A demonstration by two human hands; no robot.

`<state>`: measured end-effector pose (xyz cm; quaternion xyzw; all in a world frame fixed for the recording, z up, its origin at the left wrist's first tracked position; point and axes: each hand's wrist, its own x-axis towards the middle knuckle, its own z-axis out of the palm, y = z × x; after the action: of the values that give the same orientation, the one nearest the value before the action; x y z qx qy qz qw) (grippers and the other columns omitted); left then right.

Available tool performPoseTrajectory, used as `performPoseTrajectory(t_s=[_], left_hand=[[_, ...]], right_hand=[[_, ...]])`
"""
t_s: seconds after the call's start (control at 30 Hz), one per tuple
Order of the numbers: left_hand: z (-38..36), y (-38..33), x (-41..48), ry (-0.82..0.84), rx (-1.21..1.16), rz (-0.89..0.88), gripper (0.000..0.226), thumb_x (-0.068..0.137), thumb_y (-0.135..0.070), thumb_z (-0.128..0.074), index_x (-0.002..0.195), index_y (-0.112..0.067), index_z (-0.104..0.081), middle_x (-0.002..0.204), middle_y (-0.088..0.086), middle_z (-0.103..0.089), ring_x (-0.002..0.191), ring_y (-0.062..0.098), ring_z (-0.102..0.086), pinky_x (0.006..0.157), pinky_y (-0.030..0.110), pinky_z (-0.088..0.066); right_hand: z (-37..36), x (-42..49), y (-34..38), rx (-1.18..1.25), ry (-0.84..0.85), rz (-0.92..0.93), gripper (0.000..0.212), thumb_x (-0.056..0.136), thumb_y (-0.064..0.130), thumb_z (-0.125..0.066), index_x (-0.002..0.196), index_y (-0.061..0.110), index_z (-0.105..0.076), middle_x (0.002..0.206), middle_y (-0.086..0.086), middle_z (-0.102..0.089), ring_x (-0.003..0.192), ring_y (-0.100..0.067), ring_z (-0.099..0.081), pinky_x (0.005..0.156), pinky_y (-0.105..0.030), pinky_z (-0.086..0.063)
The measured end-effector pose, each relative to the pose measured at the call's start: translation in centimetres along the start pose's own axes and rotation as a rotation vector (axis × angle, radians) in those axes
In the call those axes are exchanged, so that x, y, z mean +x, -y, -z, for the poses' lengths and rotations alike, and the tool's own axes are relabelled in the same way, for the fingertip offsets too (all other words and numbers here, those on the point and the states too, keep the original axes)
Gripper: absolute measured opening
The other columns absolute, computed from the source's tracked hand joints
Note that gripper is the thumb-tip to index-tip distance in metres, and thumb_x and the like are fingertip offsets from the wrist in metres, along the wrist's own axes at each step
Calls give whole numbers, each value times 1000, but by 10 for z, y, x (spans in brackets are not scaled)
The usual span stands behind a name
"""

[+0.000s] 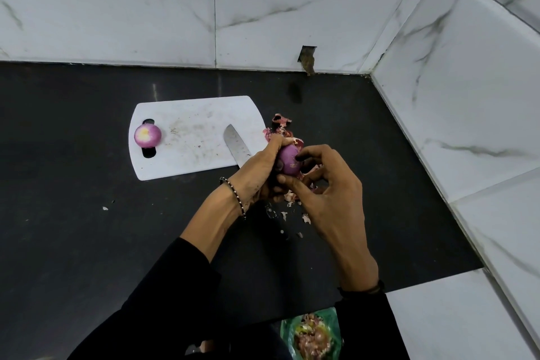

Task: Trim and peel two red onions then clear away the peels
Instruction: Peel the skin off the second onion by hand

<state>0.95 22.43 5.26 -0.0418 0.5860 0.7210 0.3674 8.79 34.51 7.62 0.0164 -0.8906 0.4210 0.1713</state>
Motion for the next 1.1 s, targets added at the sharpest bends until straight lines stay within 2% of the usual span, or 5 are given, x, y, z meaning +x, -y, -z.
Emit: performPoseTrajectory(t_s=[0.17, 0.27, 0.5, 0.7, 1.1], left_hand=[[-1, -2, -1, -32, 10, 11, 57, 94, -62, -39, 67, -15, -55, 48, -2, -35, 41, 12, -33, 48, 22, -32], [-3, -3, -2, -36, -5, 11, 55, 94, -60, -40, 67, -14, -55, 47, -1, -34, 43, 14, -31, 47, 20, -32], [-8, -3, -4, -41, 3, 33, 57, 94, -64, -40, 83, -10, -59, 54, 2, -39, 46, 15, -36, 47, 20, -36], [-12, -9, -9, -112, 104, -11, 57, 97, -59, -37, 70, -13, -56, 47, -1, -41, 41, 14, -36, 45, 20, -32], [-12, -8, -16, -148, 101, 56, 59, 97, -60, -35, 61, -15, -48, 41, -5, -39, 34, 10, -32, 43, 17, -27]], right_hand=[[-5, -2, 0, -47, -13, 47, 25, 82, 13, -82, 92, 22, -61, 90, 18, -53, 82, 6, -54, 73, -5, -42], [-7, -6, -1, -20, -59, -6, 25, 80, 16, -83, 87, 18, -59, 87, 17, -55, 81, 1, -56, 71, -6, -43], [-3, -6, 4, -54, -167, 87, 34, 79, 14, -84, 98, 13, -56, 100, 4, -54, 89, -6, -54, 69, -8, -45], [-8, -8, -1, -86, -124, 105, 27, 85, 11, -79, 103, 12, -59, 100, 1, -61, 87, -15, -60, 72, -22, -52], [-15, -10, -1, -128, -76, 119, 42, 81, -6, -72, 99, 24, -48, 94, 13, -52, 79, -3, -51, 73, -7, -43]])
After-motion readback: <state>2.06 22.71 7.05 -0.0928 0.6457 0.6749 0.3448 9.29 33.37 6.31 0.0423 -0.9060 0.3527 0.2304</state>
